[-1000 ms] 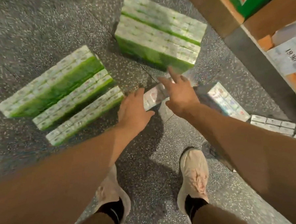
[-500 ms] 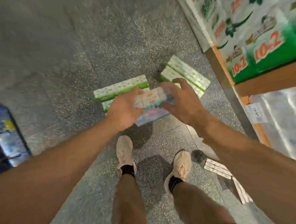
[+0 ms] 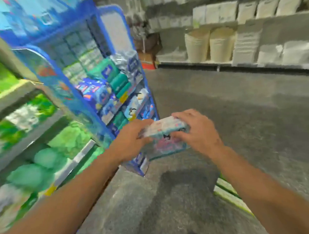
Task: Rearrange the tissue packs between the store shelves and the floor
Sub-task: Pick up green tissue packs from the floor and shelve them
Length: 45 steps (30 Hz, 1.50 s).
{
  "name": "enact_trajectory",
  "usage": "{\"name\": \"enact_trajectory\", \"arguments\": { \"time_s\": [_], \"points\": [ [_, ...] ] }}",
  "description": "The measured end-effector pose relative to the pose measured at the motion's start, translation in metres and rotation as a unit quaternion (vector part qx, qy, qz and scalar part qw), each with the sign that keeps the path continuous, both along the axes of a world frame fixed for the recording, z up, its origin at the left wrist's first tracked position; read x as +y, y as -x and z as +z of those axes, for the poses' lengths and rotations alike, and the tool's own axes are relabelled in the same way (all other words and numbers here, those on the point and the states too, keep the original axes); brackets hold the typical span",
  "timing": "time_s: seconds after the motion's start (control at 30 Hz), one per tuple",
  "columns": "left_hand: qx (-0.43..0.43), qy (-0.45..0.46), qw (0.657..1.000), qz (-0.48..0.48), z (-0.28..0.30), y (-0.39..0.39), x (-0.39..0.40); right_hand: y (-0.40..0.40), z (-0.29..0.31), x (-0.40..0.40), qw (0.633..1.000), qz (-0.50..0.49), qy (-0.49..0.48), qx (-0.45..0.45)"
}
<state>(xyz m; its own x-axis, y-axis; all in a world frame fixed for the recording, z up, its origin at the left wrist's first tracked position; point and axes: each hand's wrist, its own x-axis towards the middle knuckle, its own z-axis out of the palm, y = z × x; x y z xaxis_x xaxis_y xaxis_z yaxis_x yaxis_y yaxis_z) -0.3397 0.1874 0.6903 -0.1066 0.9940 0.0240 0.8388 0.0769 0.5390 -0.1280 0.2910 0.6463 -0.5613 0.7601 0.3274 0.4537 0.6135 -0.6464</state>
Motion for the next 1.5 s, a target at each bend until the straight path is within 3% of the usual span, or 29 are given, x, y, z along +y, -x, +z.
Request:
{"name": "enact_trajectory", "arguments": {
  "time_s": [0.2,0.43,0.7,0.93,1.07,1.23,1.5],
  "points": [
    [0.125,-0.121,0.976,0.133,0.102,0.188,-0.191,0.239,0.097,-0.131,0.986,0.125,-0.078,0.076],
    [0.216,-0.158,0.923,0.275,0.155,0.347,-0.342,0.450,0.150,-0.255,0.960,0.213,-0.095,0.155],
    [0.253,-0.216,0.854,0.401,0.162,0.499,-0.365,0.645,0.179,-0.270,0.931,0.277,-0.125,0.201],
    [0.298,-0.160,0.816,0.469,0.168,0.631,-0.370,0.808,0.181,-0.268,0.907,0.348,-0.110,0.208],
    [0.329,-0.116,0.793,0.501,0.173,0.683,-0.389,0.878,0.185,-0.288,0.899,0.374,-0.108,0.199],
    [0.347,-0.016,0.795,0.497,0.164,0.718,-0.413,0.919,0.170,-0.316,0.910,0.382,-0.096,0.127],
    [0.408,-0.009,0.759,0.507,0.152,0.741,-0.423,0.941,0.168,-0.351,0.926,0.351,-0.094,0.105]
  ]
}}
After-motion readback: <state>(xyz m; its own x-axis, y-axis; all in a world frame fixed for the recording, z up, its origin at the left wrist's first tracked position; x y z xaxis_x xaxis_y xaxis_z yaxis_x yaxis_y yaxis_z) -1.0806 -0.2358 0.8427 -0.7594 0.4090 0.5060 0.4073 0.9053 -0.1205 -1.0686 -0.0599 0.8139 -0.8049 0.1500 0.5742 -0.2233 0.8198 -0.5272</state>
